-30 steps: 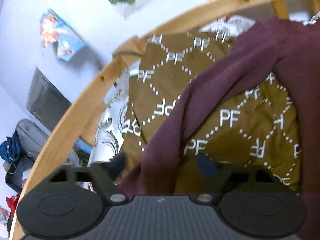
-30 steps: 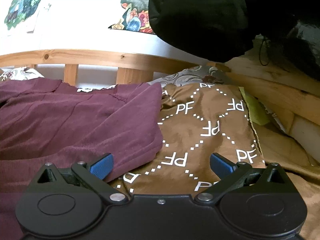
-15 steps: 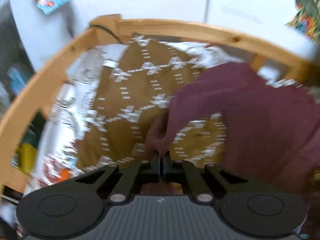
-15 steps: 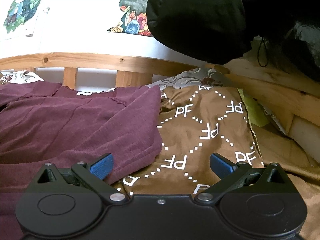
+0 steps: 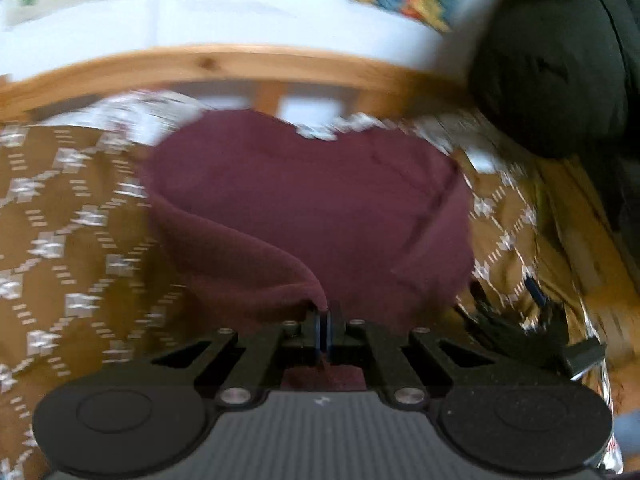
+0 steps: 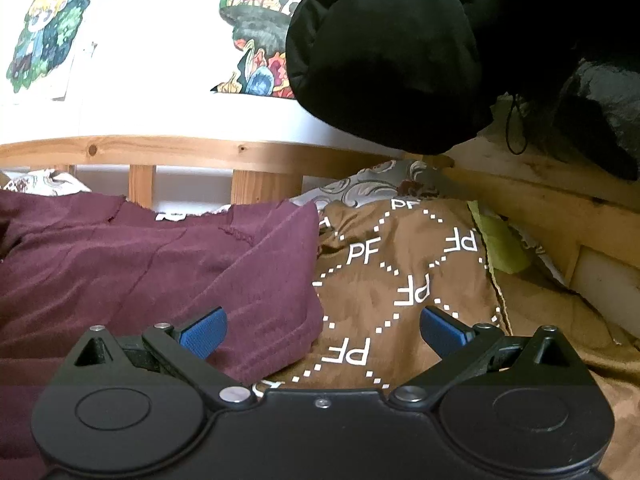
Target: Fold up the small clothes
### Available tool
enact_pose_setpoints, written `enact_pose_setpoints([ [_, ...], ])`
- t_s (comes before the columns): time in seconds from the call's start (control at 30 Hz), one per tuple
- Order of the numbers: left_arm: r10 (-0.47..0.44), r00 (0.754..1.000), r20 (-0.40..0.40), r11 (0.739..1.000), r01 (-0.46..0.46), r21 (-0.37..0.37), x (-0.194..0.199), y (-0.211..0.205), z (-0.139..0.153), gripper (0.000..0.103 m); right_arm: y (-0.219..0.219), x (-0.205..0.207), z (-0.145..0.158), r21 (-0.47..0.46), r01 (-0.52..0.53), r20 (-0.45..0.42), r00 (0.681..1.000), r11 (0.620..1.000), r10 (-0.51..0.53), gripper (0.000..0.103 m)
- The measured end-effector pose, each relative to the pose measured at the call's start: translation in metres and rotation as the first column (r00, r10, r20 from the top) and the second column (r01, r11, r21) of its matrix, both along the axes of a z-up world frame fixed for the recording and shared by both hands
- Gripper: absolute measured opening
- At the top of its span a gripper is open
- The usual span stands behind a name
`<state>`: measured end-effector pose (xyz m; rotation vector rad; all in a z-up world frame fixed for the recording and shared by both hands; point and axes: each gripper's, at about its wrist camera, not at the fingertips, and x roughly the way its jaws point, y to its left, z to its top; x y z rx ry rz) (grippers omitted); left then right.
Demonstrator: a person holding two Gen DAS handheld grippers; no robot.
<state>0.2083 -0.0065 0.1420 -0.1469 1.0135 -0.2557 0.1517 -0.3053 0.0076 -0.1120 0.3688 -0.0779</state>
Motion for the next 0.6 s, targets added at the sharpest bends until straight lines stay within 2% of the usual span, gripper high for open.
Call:
enact_pose_setpoints([
  [0.1, -0.064, 0.998, -0.018, 0.997, 0.065, 0.036, 0.013, -0.037, -0.024, 0.001, 0.000, -0.001, 0.001, -0.017, 0.000, 0.012, 1.000, 1.000, 0.000, 0.102],
  [0.2, -0.089, 0.996, -0.031, 0.994, 0.090, 0.055, 0.028, -0.067, -0.047, 0.001, -0.001, -0.002, 0.001, -0.030, -0.004, 0.019, 1.000, 1.000, 0.004, 0.102],
  [0.27, -0.086, 0.996, -0.015, 0.993, 0.087, 0.076, 0.033, -0.081, -0.059, 0.001, -0.003, 0.000, -0.001, -0.026, 0.003, 0.013, 1.000, 1.000, -0.002, 0.102],
  [0.4, -0.110, 0.993, 0.033, 0.980, 0.103, 0.172, 0.040, -0.104, -0.080, 0.002, -0.008, 0.003, -0.005, -0.014, 0.016, -0.005, 1.000, 1.000, -0.016, 0.102],
  [0.5, -0.124, 0.992, 0.022, 0.979, 0.119, 0.166, 0.043, -0.113, -0.093, 0.003, -0.010, 0.005, -0.008, -0.007, 0.024, -0.018, 1.000, 1.000, -0.024, 0.102],
  [0.53, -0.125, 0.992, 0.016, 0.981, 0.121, 0.153, 0.044, -0.114, -0.096, 0.005, -0.012, 0.005, -0.009, -0.001, 0.026, -0.022, 0.999, 1.000, -0.026, 0.102],
  [0.57, -0.121, 0.993, 0.011, 0.983, 0.119, 0.141, 0.044, -0.114, -0.099, 0.013, -0.012, 0.006, -0.010, 0.005, 0.028, -0.025, 0.999, 1.000, -0.028, 0.102],
  [0.6, -0.121, 0.993, 0.005, 0.985, 0.119, 0.128, 0.045, -0.113, -0.101, 0.024, -0.013, 0.006, -0.011, 0.010, 0.029, -0.028, 0.999, 1.000, -0.028, 0.102],
])
